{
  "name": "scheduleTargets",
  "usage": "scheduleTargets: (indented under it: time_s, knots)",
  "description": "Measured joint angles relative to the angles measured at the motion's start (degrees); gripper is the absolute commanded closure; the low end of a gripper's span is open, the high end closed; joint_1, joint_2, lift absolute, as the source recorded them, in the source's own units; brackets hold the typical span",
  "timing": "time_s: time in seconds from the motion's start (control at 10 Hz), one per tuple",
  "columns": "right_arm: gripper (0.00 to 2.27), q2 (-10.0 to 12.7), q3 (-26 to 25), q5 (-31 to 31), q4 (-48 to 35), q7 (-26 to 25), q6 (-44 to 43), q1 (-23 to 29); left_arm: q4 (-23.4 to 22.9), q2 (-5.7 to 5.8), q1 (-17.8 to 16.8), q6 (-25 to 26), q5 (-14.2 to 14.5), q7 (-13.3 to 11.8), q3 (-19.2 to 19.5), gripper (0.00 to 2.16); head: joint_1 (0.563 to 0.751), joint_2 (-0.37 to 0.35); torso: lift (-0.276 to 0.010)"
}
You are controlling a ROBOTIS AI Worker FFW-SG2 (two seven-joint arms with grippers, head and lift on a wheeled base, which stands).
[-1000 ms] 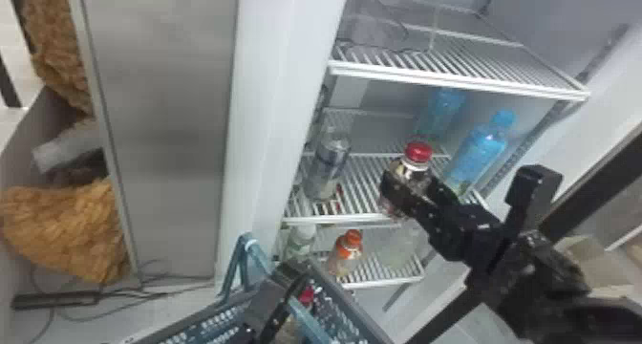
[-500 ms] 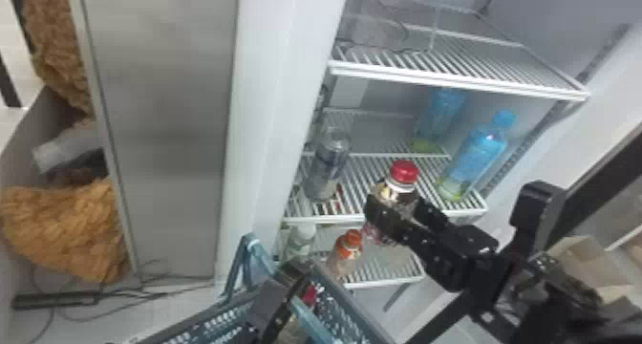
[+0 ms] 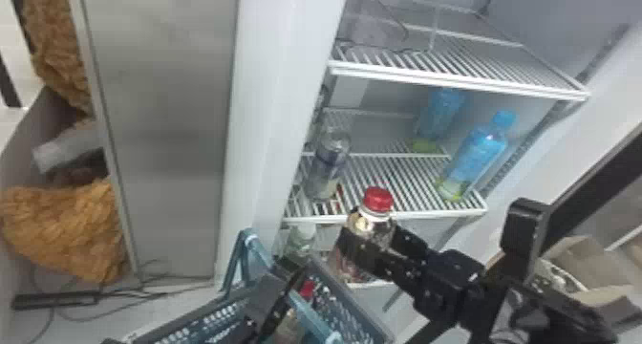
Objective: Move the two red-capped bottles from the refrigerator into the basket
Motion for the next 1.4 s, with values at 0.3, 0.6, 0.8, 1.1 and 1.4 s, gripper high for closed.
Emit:
scheduleTargets:
  time_s: [0.3, 0.6, 0.8, 1.1, 1.4]
  knots:
    - [1.28, 0.0, 0.5, -0.9, -2.4, 1.5, 5.0, 2.8, 0.4, -0.06, -0.6, -1.0, 0.7, 0.0, 0.0, 1.2, 0.695, -0.35, 0.0]
    - [0.55, -0.2, 1.2, -1.3, -2.7, 2.1, 7.4, 4.2, 0.6, -0.11, -0.7, -1.2, 1.0, 0.0, 0.0, 1.2, 0.695, -0.35, 0.0]
    - [0.07, -0.5, 2.0, -2.9, -0.6, 2.4, 7.4, 3.9, 0.6, -0.14, -0.7, -1.1, 0.9, 0.0, 0.0, 1.2, 0.695, -0.35, 0.0]
    - [0.13, -0.5, 1.5, -3.6, 0.8, 2.4, 5.8, 3.9, 0.6, -0.08, -0.6, -1.1, 0.9, 0.0, 0.0, 1.2, 0.695, -0.35, 0.0]
    - [0.13, 0.7, -1.8, -1.6, -0.6, 2.5, -1.1, 7.3, 0.6, -0.13, -0.6, -1.1, 0.8, -0.1, -0.1, 1.2, 0.695, -0.35, 0.0]
